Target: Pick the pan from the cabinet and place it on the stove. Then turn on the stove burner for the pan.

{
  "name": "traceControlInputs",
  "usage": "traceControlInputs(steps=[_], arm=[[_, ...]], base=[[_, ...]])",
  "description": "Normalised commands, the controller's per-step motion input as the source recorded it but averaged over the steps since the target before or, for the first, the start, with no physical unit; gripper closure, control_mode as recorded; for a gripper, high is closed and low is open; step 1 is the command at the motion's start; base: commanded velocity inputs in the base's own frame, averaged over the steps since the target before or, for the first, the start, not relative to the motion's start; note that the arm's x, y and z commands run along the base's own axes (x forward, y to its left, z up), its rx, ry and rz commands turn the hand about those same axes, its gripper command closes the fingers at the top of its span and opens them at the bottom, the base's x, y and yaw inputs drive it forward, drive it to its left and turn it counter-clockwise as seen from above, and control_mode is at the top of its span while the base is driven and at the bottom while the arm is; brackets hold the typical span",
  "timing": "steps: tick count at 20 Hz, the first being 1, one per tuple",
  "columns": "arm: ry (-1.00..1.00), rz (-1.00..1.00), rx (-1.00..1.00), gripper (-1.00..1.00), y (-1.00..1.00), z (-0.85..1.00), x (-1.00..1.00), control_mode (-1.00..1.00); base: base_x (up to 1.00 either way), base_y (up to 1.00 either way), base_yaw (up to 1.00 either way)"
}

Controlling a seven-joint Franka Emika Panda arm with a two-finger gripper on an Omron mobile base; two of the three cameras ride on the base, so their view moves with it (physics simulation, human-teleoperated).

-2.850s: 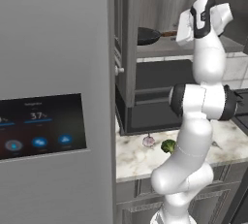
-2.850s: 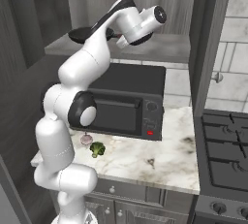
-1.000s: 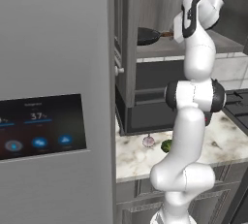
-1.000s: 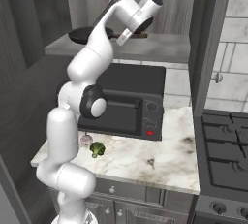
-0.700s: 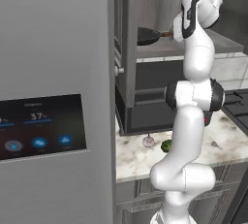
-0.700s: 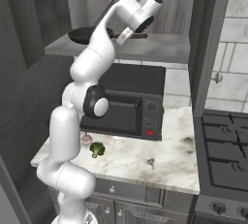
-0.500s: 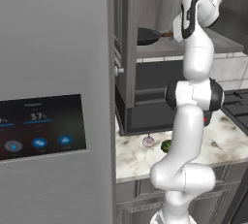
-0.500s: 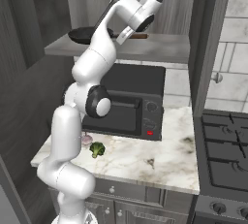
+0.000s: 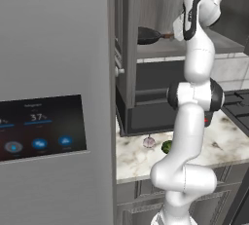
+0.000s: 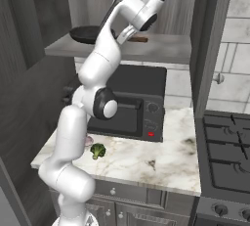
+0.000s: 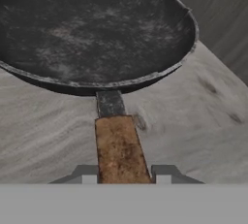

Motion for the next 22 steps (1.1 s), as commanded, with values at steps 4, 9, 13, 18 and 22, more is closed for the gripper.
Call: traceControlInputs(steps=[4, 9, 13, 18, 22], arm=[[-0.01, 0.0, 0.03, 1.0, -0.09, -0.24, 0.0, -1.0], [-0.08, 0.0, 0.08, 1.0, -0.09, -0.27, 0.0, -1.0], [-0.15, 0.0, 0.14, 1.0, -0.11, -0.14, 0.0, -1.0], [-0.14, 0.0, 0.08, 1.0, 0.0, -0.02, -0.01, -1.0], [-0.15, 0.0, 0.01, 1.0, 0.03, 0.0, -0.14, -1.0]], base=[[0.0, 0.0, 0.0], [0.0, 0.0, 0.0], [0.0, 0.0, 0.0], [0.0, 0.0, 0.0], [0.0, 0.0, 0.0]])
